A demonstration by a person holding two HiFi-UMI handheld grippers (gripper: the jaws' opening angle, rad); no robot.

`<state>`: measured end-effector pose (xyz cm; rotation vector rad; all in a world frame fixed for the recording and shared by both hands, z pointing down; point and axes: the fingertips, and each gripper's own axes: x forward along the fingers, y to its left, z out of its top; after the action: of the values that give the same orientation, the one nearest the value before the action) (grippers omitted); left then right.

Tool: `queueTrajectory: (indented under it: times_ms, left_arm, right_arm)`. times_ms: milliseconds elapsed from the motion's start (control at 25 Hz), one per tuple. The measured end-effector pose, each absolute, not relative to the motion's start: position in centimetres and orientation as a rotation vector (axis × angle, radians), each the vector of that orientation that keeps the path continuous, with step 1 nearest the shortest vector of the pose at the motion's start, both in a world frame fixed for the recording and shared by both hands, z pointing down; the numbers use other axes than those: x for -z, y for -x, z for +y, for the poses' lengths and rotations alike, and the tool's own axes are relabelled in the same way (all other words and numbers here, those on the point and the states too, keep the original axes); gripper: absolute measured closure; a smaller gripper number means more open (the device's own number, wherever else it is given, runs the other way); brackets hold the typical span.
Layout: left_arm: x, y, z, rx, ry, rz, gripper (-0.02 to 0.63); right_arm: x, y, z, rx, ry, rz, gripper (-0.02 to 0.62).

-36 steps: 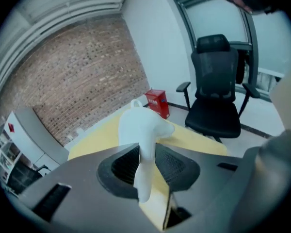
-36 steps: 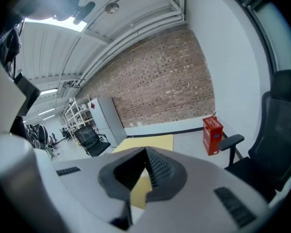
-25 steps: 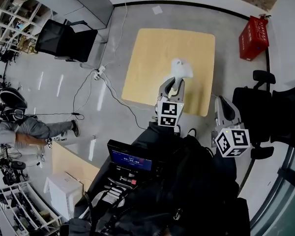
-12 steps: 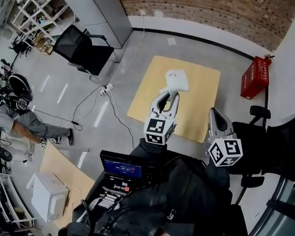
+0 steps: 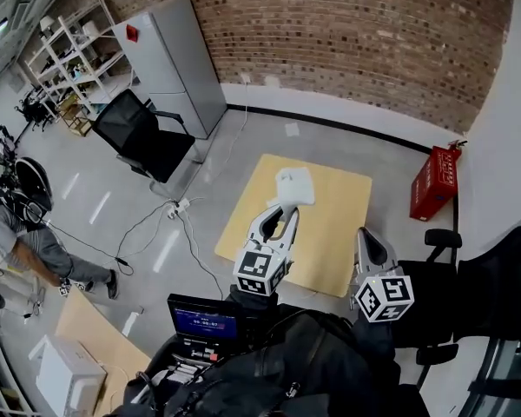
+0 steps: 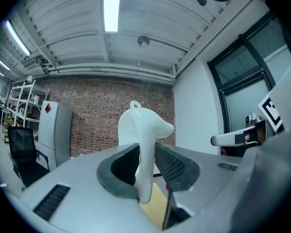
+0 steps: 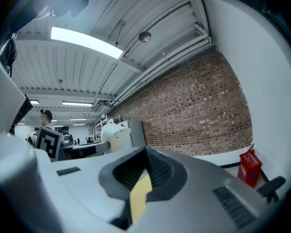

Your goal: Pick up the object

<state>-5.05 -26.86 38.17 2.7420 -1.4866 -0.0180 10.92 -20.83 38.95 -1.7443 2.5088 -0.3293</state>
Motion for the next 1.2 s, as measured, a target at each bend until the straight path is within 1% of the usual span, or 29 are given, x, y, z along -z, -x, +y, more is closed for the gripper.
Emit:
queueTrajectory:
  times_ms: [440,1200]
  left_arm:
    - [-36.3,4.1,-27.1,0.086,-2.776,-1.462,0.499]
    - [-36.7,4.3,-27.5,0.076,-2.773,-1.455,0.499]
  right_arm:
    - [-37.5,-11.4,-21.4,0.268,1.755,2.498,0.591]
    - [-37.8,-10.8,-22.2,0.270,1.743,2.495,0.591]
